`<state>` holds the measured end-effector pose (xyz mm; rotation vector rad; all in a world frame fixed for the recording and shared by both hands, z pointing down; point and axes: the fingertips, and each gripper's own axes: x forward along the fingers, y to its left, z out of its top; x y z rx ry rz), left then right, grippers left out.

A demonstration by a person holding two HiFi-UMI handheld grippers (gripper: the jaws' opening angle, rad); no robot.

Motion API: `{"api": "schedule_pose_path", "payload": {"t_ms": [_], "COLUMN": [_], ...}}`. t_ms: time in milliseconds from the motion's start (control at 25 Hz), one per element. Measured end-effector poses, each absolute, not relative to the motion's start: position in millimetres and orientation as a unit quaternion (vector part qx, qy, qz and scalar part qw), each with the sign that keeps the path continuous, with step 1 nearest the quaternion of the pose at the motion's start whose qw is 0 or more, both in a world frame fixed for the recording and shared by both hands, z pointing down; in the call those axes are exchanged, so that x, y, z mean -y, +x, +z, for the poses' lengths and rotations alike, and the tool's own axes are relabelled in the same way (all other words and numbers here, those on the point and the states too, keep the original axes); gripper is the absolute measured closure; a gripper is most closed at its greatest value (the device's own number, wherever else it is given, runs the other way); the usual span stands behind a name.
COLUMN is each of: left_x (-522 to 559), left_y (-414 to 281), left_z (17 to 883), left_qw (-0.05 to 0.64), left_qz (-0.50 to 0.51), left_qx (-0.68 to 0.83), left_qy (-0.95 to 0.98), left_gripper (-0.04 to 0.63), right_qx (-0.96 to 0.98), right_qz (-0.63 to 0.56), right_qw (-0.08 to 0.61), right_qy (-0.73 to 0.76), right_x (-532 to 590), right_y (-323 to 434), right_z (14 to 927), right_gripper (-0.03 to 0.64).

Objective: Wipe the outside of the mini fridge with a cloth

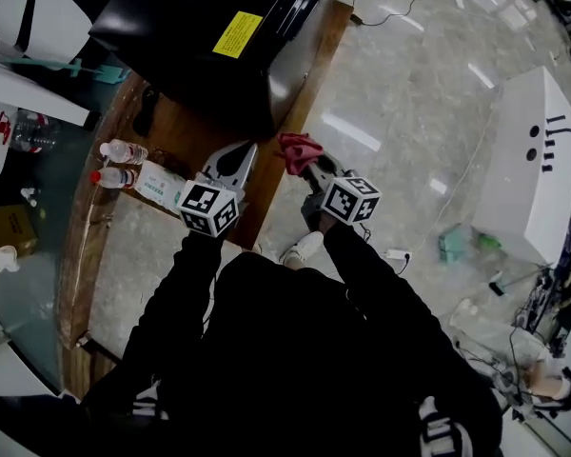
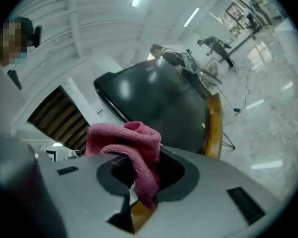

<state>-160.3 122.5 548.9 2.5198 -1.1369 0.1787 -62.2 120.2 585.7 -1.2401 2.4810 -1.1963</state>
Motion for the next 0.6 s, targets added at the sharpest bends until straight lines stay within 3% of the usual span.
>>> {"api": "schedule_pose_path", "payload": {"t_ms": [240,600], "left_x": [-153.1,-192.0], "left_y": [-98.9,-15.1], "left_z": [474.3,416.0], "left_qw": [0.154,0.132], "left_qz": [0.031,0.012], "left_qx": [0.391,0.371], "left_qy": [0.907,0.919], "left_gripper": [0.589,0.589], "right_qx": [-0.887,-0.914], "right_qz": [-0.262,-0.17], "right_qw": [0.054,0.04], "right_qy": [-0.376,-0.366], "right_x": [-155.4,-193.3], "right_y": [-4.8,72.1], "right_z": [495.9,427.7], "right_gripper": [0.531,0.531]}}
